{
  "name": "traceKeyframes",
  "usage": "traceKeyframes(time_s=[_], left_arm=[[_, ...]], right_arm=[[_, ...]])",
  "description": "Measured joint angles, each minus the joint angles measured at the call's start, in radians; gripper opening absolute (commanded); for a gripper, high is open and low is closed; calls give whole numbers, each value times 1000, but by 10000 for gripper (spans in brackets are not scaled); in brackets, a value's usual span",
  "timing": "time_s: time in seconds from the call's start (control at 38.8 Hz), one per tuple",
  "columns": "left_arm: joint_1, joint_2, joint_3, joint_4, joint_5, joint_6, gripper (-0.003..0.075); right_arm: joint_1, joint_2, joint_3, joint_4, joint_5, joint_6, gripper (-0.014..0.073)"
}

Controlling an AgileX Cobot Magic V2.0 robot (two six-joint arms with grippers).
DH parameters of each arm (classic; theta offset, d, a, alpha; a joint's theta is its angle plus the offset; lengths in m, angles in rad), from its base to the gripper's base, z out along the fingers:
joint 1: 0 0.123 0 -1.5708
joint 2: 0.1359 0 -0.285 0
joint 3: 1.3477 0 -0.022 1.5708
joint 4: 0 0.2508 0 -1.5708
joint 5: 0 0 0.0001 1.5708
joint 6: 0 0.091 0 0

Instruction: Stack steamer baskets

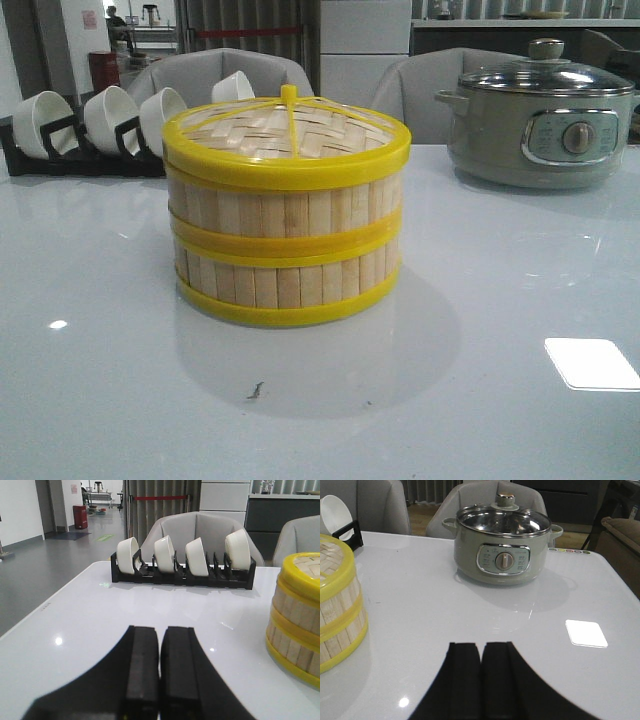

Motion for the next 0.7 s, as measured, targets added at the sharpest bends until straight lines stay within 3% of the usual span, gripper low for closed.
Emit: traceKeyframes(time_s=[0.7], left_arm=[[0, 0, 0, 0, 0, 0, 95]], right_arm=[[0, -66, 28, -8, 2, 0, 52]])
